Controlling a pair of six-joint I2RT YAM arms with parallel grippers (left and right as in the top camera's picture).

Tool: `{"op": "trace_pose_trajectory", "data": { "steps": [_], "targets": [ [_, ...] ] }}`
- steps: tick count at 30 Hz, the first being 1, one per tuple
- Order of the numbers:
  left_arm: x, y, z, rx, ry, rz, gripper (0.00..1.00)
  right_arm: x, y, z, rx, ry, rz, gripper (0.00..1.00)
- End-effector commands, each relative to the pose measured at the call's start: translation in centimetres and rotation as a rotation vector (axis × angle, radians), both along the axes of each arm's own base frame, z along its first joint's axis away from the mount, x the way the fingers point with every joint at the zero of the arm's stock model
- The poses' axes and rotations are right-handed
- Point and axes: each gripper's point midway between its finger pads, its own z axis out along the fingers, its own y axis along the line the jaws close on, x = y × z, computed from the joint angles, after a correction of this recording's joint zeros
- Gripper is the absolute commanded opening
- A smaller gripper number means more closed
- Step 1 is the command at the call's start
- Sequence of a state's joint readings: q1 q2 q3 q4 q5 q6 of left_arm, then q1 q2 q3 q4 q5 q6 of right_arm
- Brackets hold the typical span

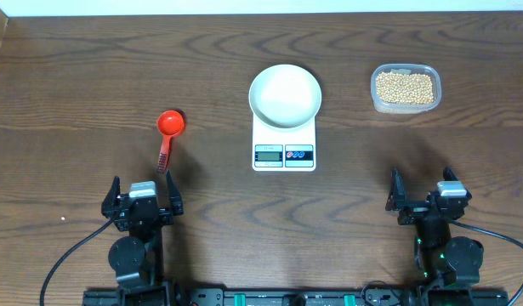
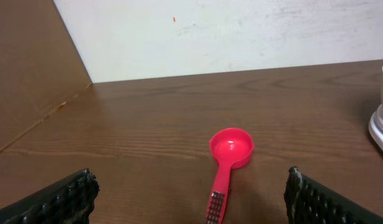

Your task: Scoop item into bowl and weigh 50g on scale

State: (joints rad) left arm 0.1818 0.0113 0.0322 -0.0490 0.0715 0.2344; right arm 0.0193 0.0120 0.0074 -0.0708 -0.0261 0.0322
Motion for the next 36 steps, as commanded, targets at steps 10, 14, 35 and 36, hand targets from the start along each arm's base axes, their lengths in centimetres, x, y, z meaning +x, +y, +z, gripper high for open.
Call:
{"op": "trace_pose_trajectory", "data": {
  "steps": [10, 14, 35, 36],
  "targets": [
    [0.0, 0.2, -1.8, -0.019, 0.043, 0.009, 0.98, 0.0, 0.2, -0.1, -0.011, 0.000, 0.012, 0.99],
    [0.0, 0.1, -1.8, -0.020, 0.042, 0.008, 0.98, 0.0, 0.3, -0.1, -0.011, 0.000, 0.012, 0.99],
    [1.2, -3.4, 2.4, -0.060, 0.056, -0.203, 0.98, 0.0, 0.2, -0.1, -0.011, 0.000, 0.012, 0.99],
    [1.5, -3.3, 2.8, -0.066, 0.073, -0.204, 0.98, 0.0, 0.3, -0.1, -0.011, 0.000, 0.012, 0.99]
  ]
}}
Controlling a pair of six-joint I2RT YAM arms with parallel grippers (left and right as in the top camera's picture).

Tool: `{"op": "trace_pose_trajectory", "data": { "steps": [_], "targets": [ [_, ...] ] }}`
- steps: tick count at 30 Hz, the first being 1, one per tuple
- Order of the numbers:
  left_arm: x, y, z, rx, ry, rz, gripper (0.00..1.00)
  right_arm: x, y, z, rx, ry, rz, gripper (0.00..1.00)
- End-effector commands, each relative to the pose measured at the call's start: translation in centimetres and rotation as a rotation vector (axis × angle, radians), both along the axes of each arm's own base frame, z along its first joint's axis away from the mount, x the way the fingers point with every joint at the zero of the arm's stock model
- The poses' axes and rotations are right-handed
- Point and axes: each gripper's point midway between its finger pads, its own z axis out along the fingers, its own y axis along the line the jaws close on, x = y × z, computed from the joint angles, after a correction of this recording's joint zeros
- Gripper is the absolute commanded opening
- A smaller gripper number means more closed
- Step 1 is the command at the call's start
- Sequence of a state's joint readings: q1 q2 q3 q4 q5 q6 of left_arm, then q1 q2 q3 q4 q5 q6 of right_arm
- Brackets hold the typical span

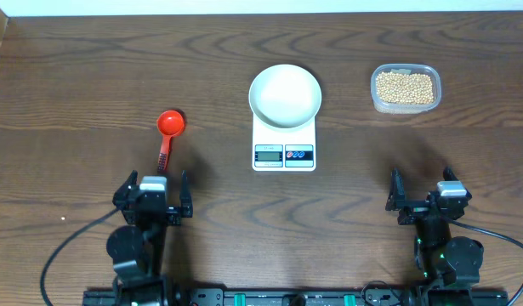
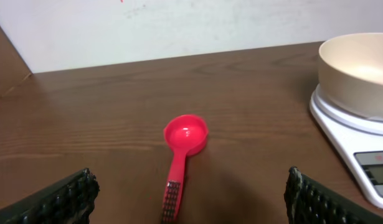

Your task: Scoop item into bowl and weigh 50g on scale

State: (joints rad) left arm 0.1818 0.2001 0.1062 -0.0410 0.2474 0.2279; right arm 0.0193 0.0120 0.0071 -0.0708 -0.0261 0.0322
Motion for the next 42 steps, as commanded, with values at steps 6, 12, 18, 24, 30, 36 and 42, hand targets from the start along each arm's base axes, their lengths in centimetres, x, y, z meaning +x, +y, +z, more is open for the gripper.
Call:
{"op": "trace_pose_trajectory", "data": {
  "steps": [6, 12, 18, 24, 30, 36, 42],
  "targets": [
    [3.3, -1.4, 5.7, -0.059, 0.075, -0.115, 0.98, 0.0, 0.2, -0.1, -0.011, 0.000, 0.011, 0.99],
    [6.3, -1.5, 7.3, -0.111, 0.232, -0.149, 0.98, 0.0, 0.2, -0.1, -0.011, 0.000, 0.012, 0.99],
    [9.5, -0.9, 8.3, -0.159, 0.416, -0.142, 0.98, 0.0, 0.3, -0.1, -0.011, 0.000, 0.012, 0.99],
    [13.0, -0.3, 8.5, -0.160, 0.571, -0.160, 0.98, 0.0, 0.2, -0.1, -0.011, 0.000, 0.012, 0.99],
    [15.9, 0.3, 7.0, -0.163, 0.657, -0.168, 0.98, 0.0, 0.2, -0.1, -0.011, 0.000, 0.012, 0.99],
    [16.3, 0.4, 4.3, -0.217, 0.736, -0.147, 0.98, 0.0, 0.2, -0.1, -0.011, 0.000, 0.012, 0.99],
    [18.0, 1.9, 4.3, -0.164, 0.686, -0.088, 0.98, 0.0, 0.2, -0.1, -0.011, 0.000, 0.012, 0.99]
  ]
}}
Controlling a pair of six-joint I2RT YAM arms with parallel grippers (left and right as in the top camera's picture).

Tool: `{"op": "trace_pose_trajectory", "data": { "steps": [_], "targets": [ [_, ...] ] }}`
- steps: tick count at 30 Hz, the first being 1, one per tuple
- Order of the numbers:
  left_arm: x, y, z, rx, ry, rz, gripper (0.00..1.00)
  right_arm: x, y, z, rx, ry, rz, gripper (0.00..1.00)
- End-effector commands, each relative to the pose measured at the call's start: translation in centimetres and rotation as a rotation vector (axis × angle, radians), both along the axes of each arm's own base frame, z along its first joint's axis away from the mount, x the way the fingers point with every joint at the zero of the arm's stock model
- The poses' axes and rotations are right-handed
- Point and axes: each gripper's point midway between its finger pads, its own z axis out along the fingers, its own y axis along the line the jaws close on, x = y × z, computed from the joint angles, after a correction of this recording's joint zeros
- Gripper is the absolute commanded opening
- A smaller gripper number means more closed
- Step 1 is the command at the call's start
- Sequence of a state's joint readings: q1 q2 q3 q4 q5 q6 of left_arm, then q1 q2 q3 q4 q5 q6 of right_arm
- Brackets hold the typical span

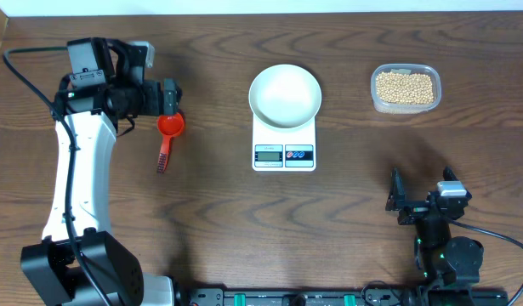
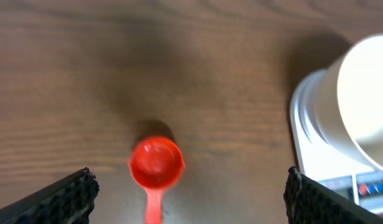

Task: Scoop item into bowl and weigh 50g on scale
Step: 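Reach the left gripper to the red scoop and grasp its cup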

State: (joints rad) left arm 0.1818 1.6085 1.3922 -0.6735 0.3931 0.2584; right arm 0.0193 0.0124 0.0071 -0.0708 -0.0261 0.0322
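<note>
The red scoop (image 1: 167, 136) lies on the table, its cup (image 2: 156, 163) toward the back and its handle toward the front. My left gripper (image 1: 163, 95) hangs open high above it, looking straight down; its dark fingertips (image 2: 66, 198) frame the scoop with nothing between them. A white bowl (image 1: 285, 94) sits on the white scale (image 1: 284, 151), also at the right edge of the left wrist view as the bowl (image 2: 364, 93). A clear tub of beans (image 1: 405, 87) stands at the back right. My right gripper (image 1: 424, 199) rests open at the front right.
The wooden table's back edge meets a white wall. The left arm's white link (image 1: 78, 178) stretches from its base at the front left up over the table's left side. The scale's display (image 1: 270, 154) faces the front.
My left arm has risen from its rest pose at the front and reached to the back, so its open gripper now looks straight down on the scoop. The right arm has not moved.
Both arms sat folded at the front with open grippers, the scoop lying ahead of the left one. Then the left gripper had turned slightly right, bringing the scale into view. Now it hangs open over the scoop; scoop, bowl and beans are unmoved.
</note>
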Motion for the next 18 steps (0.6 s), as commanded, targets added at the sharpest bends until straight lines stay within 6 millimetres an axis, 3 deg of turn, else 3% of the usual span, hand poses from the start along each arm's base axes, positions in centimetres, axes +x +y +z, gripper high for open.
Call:
{"op": "trace_pose_trajectory", "data": {
  "steps": [1, 5, 15, 18],
  "targets": [
    [1.5, 1.8, 0.2, 0.066, -0.036, 0.058, 0.98, 0.0, 0.2, 0.0, -0.011, -0.001, 0.011, 0.99],
    [1.9, 3.6, -2.2, 0.142, 0.024, 0.114, 0.98, 0.0, 0.3, 0.0, -0.011, -0.001, 0.012, 0.99],
    [1.9, 4.7, -9.6, 0.137, 0.205, 0.127, 0.99, 0.0, 0.2, 0.0, -0.011, -0.001, 0.011, 0.99],
    [1.6, 5.4, -11.6, 0.128, 0.256, 0.141, 0.96, 0.0, 0.3, 0.0, -0.011, -0.001, 0.012, 0.99]
  ]
}}
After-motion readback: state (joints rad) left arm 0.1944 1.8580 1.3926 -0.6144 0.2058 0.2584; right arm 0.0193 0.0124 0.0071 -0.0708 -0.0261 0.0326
